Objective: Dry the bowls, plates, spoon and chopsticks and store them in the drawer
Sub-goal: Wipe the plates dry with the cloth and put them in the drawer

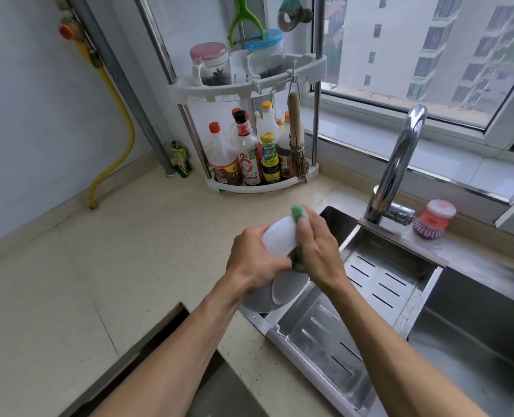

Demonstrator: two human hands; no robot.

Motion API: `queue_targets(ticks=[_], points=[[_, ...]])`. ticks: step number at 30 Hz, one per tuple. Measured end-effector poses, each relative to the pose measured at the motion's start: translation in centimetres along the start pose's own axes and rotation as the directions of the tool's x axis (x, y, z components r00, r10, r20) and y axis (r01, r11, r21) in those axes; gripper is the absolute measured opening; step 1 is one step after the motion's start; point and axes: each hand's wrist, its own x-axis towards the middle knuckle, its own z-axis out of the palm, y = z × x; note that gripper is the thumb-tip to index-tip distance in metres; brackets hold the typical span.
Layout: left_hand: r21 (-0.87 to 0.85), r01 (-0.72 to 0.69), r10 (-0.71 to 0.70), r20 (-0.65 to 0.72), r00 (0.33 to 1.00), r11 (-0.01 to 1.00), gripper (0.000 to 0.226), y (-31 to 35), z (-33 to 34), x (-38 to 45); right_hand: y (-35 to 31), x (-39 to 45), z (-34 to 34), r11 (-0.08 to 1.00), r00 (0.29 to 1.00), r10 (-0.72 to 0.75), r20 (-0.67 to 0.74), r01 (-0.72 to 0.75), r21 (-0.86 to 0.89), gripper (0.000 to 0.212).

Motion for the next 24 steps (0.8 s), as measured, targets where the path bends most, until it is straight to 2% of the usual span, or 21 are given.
queue_targets(ticks=[1,2,3,5,7,10,11,12,15,16,18,20,24], points=[[0.015,-0.001,0.002,-0.009,1.0,1.0,0.044,0.1,0.1,-0.2,0.4,0.7,-0.5,0.99,0.992,0.126,0.0,-0.126,0.071,0.035],[0.016,0.007,-0.007,-0.024,1.0,1.0,0.045,0.1,0.1,-0.3,0.4,0.9,-0.6,0.981,0.985,0.174,0.001,-0.173,0.092,0.036],[0.01,0.022,-0.022,-0.037,0.999,1.0,0.044,0.2,0.1,-0.2,0.1,0.8,-0.5,0.987,0.99,0.143,0.002,-0.143,0.068,0.038],[-0.003,0.049,-0.049,-0.06,0.997,0.999,0.04,0.2,0.0,0.3,-1.0,-0.3,0.8,0.998,0.999,-0.027,0.034,0.028,-0.051,0.049],[0.029,0.042,-0.041,-0.044,0.998,0.999,0.039,0.4,0.0,0.5,-0.7,-0.8,1.6,0.996,0.996,-0.079,0.044,0.081,-0.039,0.049],[0.064,-0.011,0.011,-0.008,1.0,0.998,0.05,0.9,0.1,0.1,-0.7,0.8,0.5,0.98,0.983,0.183,0.014,-0.184,0.076,0.041],[0.067,-0.018,0.019,-0.005,1.0,0.998,0.053,0.9,0.0,-0.1,-0.6,1.1,0.3,0.971,0.976,0.215,0.021,-0.216,0.098,0.039],[0.057,-0.02,0.021,-0.012,1.0,0.998,0.053,0.9,-0.1,0.0,-0.9,1.1,0.4,0.976,0.98,0.196,0.006,-0.196,0.098,0.037],[-0.01,-0.002,0.001,-0.027,1.0,1.0,0.049,0.8,-0.7,0.4,-1.6,0.1,0.9,1.0,1.0,-0.014,0.003,0.014,0.019,0.049],[-0.009,-0.016,0.016,-0.02,1.0,1.0,0.048,0.8,-0.8,0.3,-1.6,0.0,0.8,0.999,1.0,-0.01,0.006,0.01,0.034,0.048],[-0.002,-0.085,0.085,-0.004,0.996,0.996,0.049,1.1,-1.1,-0.2,-1.4,0.7,0.0,0.979,0.988,0.156,-0.017,-0.153,0.137,0.04],[-0.076,-0.125,0.125,-0.005,0.992,0.989,0.049,1.3,-1.4,-0.9,-1.0,1.4,-1.0,0.927,0.952,0.301,-0.056,-0.278,0.252,0.035],[-0.285,-0.066,0.07,0.005,0.998,0.956,0.046,0.4,-1.9,-1.6,-1.0,2.3,-2.4,0.944,0.949,0.289,-0.124,-0.261,0.201,0.029]])
